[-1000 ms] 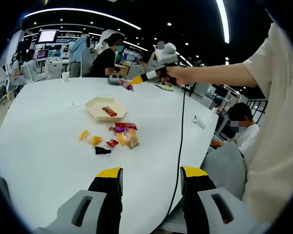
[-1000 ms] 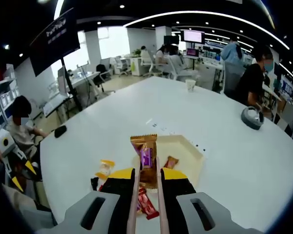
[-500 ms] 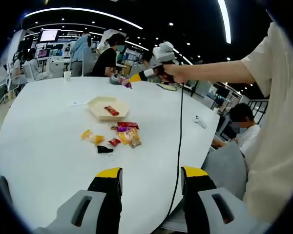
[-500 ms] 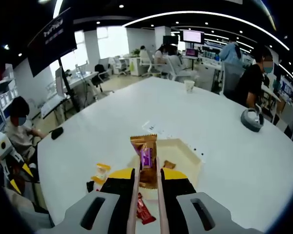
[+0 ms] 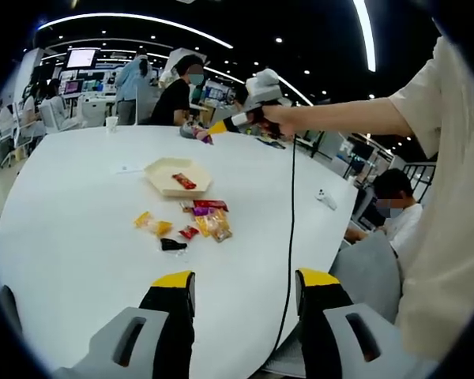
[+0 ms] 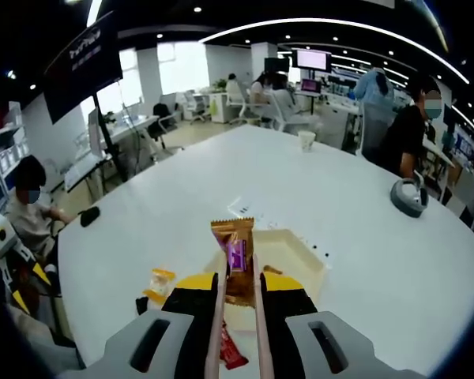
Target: Place the target food into the container with the food tongs after gripping and lifting it, then release it inside without dropping or visibly crushing the food.
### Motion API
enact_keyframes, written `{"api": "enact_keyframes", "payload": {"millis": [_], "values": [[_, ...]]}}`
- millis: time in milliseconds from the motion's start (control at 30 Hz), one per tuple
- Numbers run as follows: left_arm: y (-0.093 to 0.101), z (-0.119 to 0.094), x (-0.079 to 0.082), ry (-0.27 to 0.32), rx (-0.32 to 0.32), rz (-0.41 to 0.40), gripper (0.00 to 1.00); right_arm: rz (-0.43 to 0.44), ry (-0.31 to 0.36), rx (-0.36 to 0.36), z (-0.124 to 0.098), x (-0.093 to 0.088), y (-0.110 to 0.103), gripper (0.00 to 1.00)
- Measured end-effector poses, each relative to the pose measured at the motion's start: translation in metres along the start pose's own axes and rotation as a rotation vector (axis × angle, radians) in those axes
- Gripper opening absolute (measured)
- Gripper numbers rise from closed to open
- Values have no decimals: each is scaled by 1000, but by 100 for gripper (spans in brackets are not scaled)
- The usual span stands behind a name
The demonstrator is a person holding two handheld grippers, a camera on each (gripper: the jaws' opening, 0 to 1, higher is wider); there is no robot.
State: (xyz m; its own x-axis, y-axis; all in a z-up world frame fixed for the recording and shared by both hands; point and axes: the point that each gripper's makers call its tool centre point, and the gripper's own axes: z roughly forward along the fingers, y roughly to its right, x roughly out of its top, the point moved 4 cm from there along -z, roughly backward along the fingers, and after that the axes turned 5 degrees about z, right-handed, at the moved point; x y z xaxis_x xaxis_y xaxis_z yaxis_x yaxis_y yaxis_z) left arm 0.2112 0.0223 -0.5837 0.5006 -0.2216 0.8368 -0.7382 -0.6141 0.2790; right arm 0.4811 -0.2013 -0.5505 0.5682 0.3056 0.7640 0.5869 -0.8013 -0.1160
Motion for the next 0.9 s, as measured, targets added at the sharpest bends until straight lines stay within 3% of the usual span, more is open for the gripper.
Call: {"api": "enact_keyframes", "payload": {"millis": [367, 900], "values": [[-3, -2, 11, 43, -1, -27, 60, 2, 15, -5, 0, 12, 2, 19], [-5, -1, 14, 61, 5, -33, 64, -15, 25, -15, -3, 24, 1, 19]]}}
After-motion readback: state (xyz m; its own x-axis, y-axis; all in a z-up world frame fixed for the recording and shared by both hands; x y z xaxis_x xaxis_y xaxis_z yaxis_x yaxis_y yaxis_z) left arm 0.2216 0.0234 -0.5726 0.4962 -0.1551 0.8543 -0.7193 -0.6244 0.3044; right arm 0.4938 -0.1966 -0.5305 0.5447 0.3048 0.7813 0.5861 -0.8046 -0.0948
